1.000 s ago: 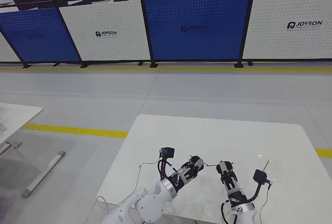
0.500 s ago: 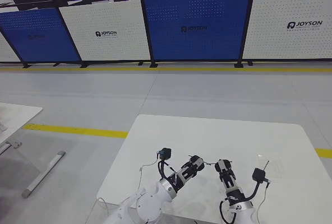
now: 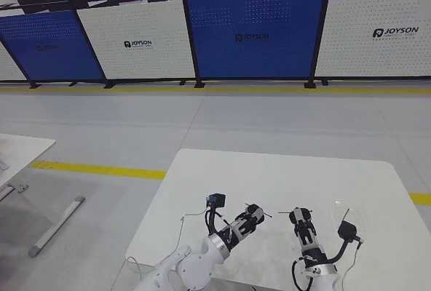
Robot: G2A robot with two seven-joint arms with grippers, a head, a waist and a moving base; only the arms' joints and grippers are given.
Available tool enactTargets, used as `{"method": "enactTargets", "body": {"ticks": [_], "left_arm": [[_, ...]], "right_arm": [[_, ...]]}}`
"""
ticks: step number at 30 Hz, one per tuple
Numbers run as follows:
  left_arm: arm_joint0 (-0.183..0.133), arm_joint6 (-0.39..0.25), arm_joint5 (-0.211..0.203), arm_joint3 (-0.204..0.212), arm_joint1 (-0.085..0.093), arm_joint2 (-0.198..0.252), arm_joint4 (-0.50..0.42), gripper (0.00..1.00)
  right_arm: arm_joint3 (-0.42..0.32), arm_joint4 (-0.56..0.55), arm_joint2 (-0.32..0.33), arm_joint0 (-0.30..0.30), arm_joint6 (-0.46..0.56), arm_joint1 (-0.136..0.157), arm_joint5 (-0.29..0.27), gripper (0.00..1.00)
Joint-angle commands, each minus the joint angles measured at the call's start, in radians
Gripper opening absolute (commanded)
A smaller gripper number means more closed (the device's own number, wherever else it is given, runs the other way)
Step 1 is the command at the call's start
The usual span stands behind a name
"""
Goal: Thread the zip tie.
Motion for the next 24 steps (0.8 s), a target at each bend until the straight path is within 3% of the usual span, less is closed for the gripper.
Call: {"method": "enactTargets", "body": {"ticks": [1, 24], "left_arm": [[0.000, 0.001, -0.001, 0.000, 0.000, 0.000, -0.001, 0.00], [0.000, 0.001, -0.001, 0.000, 0.000, 0.000, -0.001, 0.00]], "right_arm": [[0.001, 0.000, 0.000, 0.000, 0.000, 0.000, -0.001, 0.00], [-0.004, -0.002, 0.004, -0.043, 0.018, 0.000, -0.051, 0.00]]}}
